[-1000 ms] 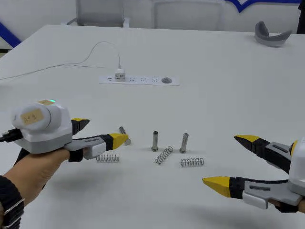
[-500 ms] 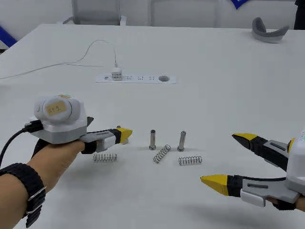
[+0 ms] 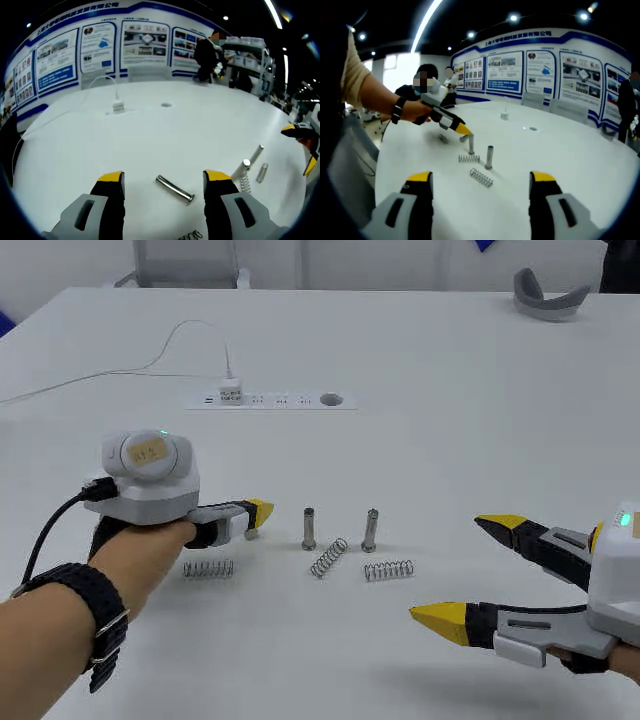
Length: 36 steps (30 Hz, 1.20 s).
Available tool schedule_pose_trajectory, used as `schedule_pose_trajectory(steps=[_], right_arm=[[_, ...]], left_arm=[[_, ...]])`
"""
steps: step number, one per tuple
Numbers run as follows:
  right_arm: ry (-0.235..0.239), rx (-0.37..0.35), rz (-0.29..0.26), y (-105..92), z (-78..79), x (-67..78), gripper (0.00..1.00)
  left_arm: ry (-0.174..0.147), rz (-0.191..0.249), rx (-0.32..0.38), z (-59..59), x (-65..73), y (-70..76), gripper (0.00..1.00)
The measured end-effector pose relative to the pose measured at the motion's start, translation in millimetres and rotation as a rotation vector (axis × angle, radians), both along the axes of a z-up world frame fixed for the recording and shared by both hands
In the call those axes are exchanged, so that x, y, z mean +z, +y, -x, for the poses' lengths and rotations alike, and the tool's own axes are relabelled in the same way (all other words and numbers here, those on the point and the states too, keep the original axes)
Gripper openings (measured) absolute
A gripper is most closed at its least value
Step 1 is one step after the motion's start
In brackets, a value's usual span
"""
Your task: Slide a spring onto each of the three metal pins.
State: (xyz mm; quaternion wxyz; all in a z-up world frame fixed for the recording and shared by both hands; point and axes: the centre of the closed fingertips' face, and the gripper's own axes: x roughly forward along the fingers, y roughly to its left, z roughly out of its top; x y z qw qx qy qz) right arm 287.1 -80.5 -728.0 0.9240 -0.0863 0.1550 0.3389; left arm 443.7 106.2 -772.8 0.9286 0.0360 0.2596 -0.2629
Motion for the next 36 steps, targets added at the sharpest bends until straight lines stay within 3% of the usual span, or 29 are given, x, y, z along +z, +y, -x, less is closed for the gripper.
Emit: schedule_pose_trajectory(steps=[17,27,36], right_arm=[[0.009,-0.003,-0.011,-0.1,-1.2,-1.9,0.8],[0.014,-0.006,-0.013,-0.7,-1.5,-4.3,0.8],[0.014,-0.004,-0.014,-0.5,-1.8,-4.2,0.8]], left_arm=[[0.017,-0.044,0.036,-10.2,-11.5,2.1,0.59],[0.03,-0.038,0.037,-9.6,-11.8,1.2,0.47],[0.061,-0.042,0.039,-5.4,-16.4,3.2,0.38]])
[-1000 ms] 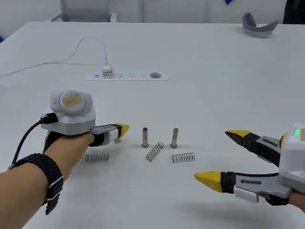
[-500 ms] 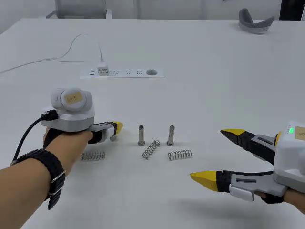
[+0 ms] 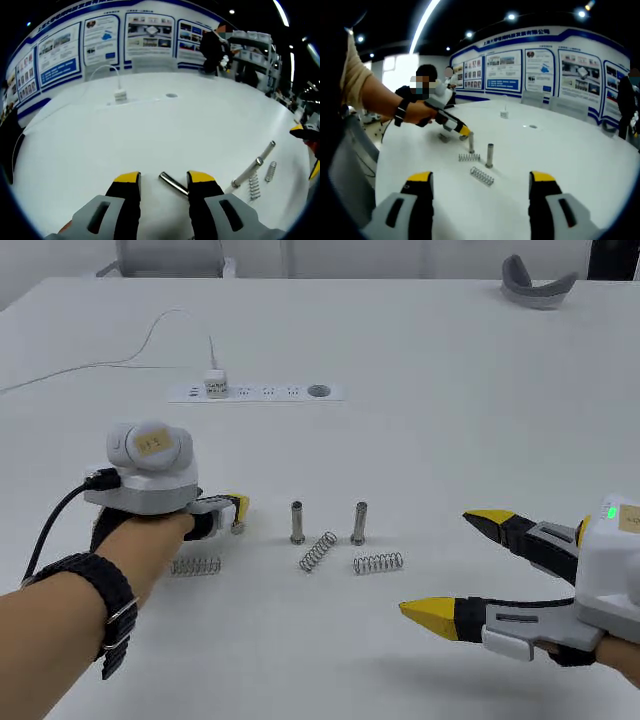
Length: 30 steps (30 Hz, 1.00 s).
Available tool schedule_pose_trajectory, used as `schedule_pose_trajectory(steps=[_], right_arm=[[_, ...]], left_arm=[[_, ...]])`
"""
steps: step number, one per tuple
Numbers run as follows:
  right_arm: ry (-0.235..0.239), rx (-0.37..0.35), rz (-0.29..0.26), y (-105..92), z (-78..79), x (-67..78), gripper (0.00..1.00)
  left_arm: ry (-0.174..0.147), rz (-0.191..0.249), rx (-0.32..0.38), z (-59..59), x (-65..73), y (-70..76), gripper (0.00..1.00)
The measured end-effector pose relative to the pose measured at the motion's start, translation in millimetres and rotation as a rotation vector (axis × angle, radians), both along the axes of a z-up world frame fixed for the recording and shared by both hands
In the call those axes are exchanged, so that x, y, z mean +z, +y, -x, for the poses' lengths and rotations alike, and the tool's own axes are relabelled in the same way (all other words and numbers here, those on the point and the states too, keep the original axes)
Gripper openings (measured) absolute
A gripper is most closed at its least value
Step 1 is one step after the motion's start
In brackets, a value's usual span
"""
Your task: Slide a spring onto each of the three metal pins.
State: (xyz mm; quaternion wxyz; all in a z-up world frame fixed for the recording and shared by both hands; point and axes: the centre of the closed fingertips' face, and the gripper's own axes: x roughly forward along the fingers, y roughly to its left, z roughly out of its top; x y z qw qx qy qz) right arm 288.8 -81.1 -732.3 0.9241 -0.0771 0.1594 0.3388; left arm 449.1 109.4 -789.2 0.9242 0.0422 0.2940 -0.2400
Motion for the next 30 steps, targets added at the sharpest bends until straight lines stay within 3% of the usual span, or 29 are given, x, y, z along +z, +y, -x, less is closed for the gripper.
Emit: schedule_pose_trajectory(steps=[9,19,30], right_arm=[[0.0,-0.002,-0.003,-0.4,-0.2,0.0,0.79],[0.0,-0.003,-0.004,-0.2,-0.2,-0.3,0.79],[0.004,0.008,-0.003,2.5,0.0,-1.2,0.79]], left_arm=[[0.024,0.002,-0.006,2.0,-2.5,-2.2,0.29],[0.028,-0.012,-0.017,3.8,-4.2,-4.1,0.22],[0.022,-0.045,-0.02,1.8,-4.1,3.6,0.17]])
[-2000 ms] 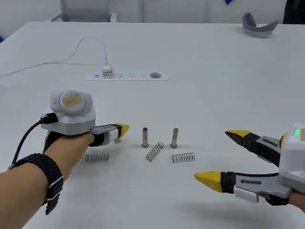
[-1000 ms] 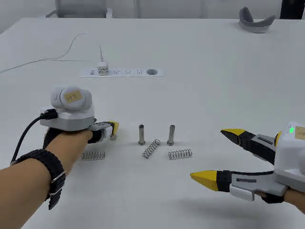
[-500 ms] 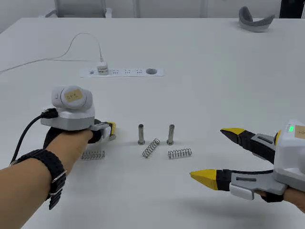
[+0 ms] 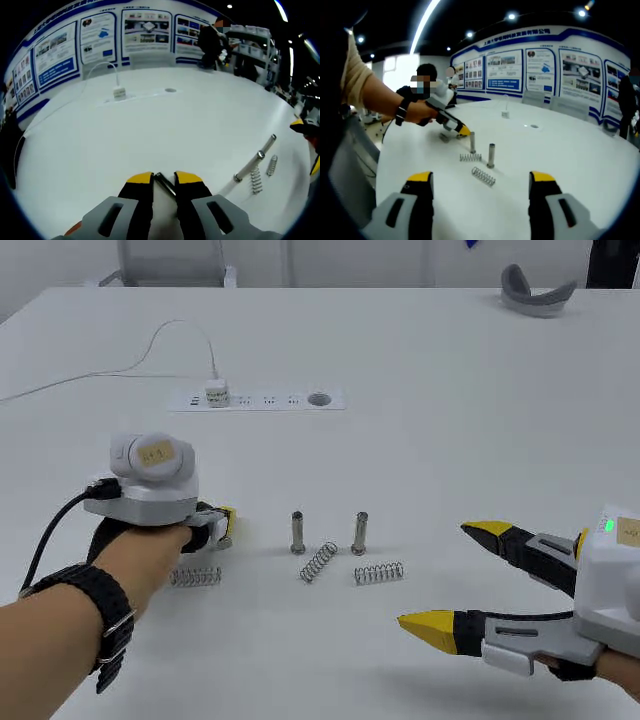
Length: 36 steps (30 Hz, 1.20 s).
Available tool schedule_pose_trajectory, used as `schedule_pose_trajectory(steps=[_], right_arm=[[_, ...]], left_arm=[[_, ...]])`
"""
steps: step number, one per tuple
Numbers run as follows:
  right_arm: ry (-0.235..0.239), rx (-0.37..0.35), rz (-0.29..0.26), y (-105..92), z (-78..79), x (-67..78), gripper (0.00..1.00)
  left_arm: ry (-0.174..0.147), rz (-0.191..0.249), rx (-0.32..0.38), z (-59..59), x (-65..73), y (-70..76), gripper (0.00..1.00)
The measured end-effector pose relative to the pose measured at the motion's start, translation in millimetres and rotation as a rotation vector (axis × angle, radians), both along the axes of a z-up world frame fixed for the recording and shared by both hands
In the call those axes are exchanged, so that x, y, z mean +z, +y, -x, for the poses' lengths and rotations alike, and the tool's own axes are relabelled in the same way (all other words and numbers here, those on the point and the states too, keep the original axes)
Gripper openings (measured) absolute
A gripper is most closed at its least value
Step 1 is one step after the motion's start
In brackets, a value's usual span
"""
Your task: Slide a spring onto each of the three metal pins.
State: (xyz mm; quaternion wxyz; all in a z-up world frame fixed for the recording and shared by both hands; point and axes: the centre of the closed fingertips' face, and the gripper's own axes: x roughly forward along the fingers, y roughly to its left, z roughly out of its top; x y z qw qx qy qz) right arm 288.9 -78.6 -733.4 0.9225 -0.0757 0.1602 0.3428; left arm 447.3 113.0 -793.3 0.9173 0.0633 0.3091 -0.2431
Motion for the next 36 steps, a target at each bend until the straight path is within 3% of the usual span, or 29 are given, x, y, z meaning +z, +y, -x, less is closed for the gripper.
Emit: schedule_pose_trajectory(steps=[3,5,7,9,12,20,32,36], right_arm=[[-0.006,0.001,0.003,0.2,-0.5,1.2,0.79],[-0.039,-0.009,0.013,-2.0,-3.0,8.3,0.79],[-0.156,-0.01,0.065,-4.3,-8.0,29.5,0.8],[-0.237,-0.033,0.098,-7.6,-12.9,48.1,0.8],[-0.307,-0.052,0.059,-6.6,-17.4,70.6,0.79],[-0.237,-0.034,0.069,-3.5,-14.0,50.0,0.8],[-0.131,-0.038,0.031,-6.9,-11.9,30.9,0.81],[-0.116,-0.031,0.032,-5.6,-9.2,26.9,0.81]], left_arm=[[0.001,-0.007,-0.006,0.4,-0.3,0.4,0.15],[0.0,-0.018,-0.011,1.0,-1.0,1.0,0.14],[-0.001,-0.023,-0.016,1.8,-1.4,1.2,0.15],[0.002,-0.023,-0.016,2.3,-2.1,1.3,0.16],[0.006,-0.024,-0.018,2.7,-2.3,0.9,0.15],[0.012,-0.039,-0.025,3.2,-3.4,0.5,0.13],[0.01,-0.062,-0.034,3.0,-3.6,1.5,0.09],[0.009,-0.067,-0.035,2.6,-3.8,1.2,0.09]])
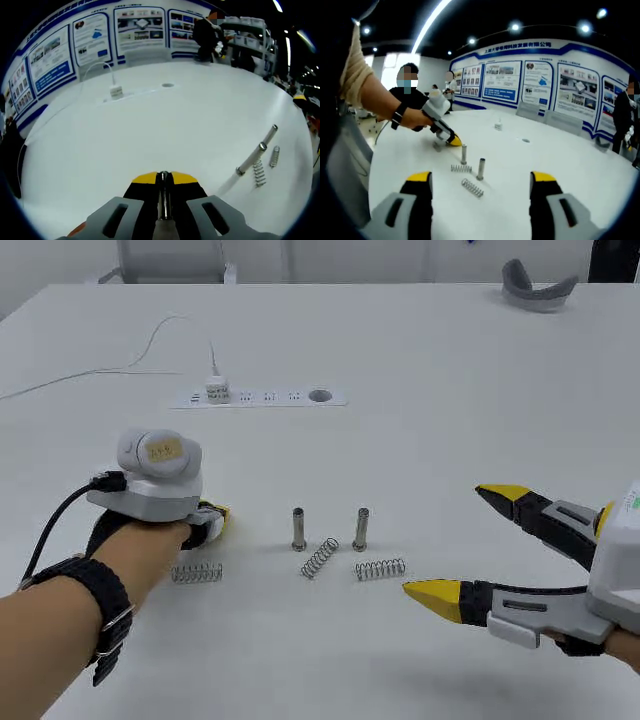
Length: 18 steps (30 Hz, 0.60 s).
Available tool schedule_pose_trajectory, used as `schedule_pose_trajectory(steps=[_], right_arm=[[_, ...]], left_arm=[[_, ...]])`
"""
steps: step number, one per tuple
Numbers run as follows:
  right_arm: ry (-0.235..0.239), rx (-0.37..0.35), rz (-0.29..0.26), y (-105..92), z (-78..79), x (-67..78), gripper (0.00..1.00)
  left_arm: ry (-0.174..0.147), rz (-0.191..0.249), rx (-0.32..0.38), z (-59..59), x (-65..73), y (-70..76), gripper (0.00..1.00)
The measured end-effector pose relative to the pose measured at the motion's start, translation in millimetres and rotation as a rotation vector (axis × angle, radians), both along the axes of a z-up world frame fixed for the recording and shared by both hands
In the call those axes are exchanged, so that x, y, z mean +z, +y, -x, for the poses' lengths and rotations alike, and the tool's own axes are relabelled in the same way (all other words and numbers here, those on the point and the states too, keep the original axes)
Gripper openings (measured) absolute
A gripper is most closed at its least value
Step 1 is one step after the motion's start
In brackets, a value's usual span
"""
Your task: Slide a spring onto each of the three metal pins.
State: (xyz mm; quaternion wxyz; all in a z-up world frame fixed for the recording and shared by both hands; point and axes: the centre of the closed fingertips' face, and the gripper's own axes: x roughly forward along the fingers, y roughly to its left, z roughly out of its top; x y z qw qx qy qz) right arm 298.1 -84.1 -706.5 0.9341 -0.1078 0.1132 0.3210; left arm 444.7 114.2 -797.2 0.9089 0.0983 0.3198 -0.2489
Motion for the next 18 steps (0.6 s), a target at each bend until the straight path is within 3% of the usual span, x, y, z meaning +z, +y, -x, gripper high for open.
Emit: schedule_pose_trajectory(steps=[11,18], right_arm=[[0.02,0.003,-0.013,0.0,-0.4,-5.1,0.81],[0.023,0.005,-0.019,0.3,-0.5,-5.4,0.81]], left_arm=[[0.0,-0.04,-0.025,-1.8,-0.6,-1.9,0.09],[0.011,-0.013,-0.022,0.3,0.7,-2.2,0.07]])
